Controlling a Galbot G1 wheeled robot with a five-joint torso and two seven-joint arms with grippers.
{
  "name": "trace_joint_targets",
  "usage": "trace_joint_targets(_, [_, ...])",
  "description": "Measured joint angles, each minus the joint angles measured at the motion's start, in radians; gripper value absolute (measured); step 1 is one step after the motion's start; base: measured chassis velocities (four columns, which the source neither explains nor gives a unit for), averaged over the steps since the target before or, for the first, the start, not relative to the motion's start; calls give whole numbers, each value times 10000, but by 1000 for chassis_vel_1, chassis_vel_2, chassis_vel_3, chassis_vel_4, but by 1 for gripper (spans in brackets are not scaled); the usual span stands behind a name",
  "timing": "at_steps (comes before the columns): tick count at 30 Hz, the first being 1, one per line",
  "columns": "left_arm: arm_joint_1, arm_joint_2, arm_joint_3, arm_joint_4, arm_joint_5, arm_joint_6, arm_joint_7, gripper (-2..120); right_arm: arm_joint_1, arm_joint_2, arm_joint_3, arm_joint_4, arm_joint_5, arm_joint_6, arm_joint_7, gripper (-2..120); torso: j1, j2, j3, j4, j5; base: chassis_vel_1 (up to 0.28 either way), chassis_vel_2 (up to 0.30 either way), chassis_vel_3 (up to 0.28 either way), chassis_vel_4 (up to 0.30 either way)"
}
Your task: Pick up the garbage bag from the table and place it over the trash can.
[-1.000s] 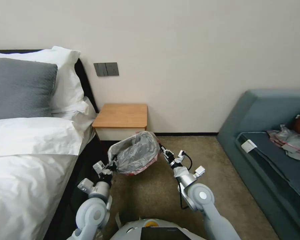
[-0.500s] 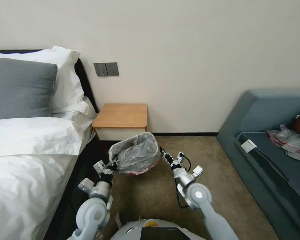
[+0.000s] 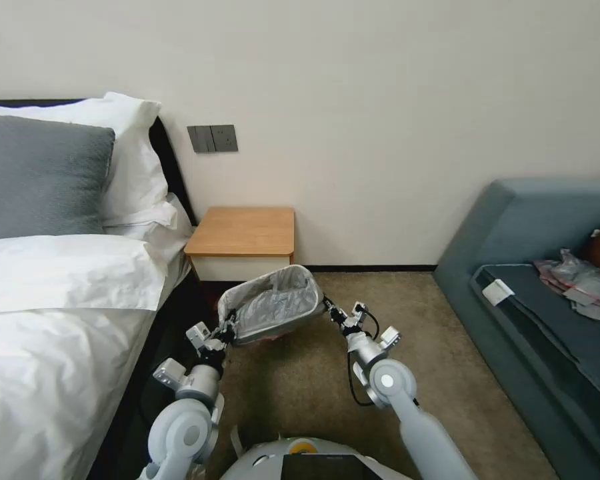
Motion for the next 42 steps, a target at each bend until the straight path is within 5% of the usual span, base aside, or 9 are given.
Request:
trace_joint_targets(5, [9,-18,0,0,-3,-1,1,4,-65,-17,8,25,-45,-29,-38,0,0,0,0,0,0,0,0,0,0])
trace_joint_targets(9, [-26,-23,-106,162,403,-87,79,4,-948,-564,571,540,-358,-102,-784,25,0,0,0,-2,1,0,0,0,0])
trace_joint_targets(18, [-75,-2,-233,314,832,-168,86,4,-1769,-1047,1382,1334,-603,250,-1005,53,0,0,-1,-2,2,0,0,0,0])
trace_joint_targets(22, [-19,59,-89,507,1766,-341,309,4,-1519,-1853,1765,2539,-592,195,-1020,67,0,0,0,-3,-3,0,0,0,0])
trace_joint_targets(25, [55,140,89,736,2756,-618,627,3,-736,-3590,1589,3244,-927,-20,-1630,82,0,0,-1,4,0,0,0,0,0])
trace_joint_targets(26, [70,170,183,790,3017,-660,719,3,-305,-4462,1395,3336,-1262,-178,-2410,80,0,0,0,4,0,0,0,0,0])
trace_joint_targets(32, [-504,437,898,1235,3592,-715,875,3,704,-6173,696,4071,-2023,-902,-3196,60,0,0,0,-6,-3,0,0,0,0])
trace_joint_targets(35, [-592,465,1103,1347,3814,-736,930,3,1465,-6421,-267,4314,-2060,-1423,-3032,52,1,0,0,-12,-3,0,0,0,0])
trace_joint_targets(42, [-340,464,1266,1466,5133,-1068,1523,3,5330,-6505,-4277,3969,-3336,-2480,-3032,22,1,0,1,1,0,0,0,0,0])
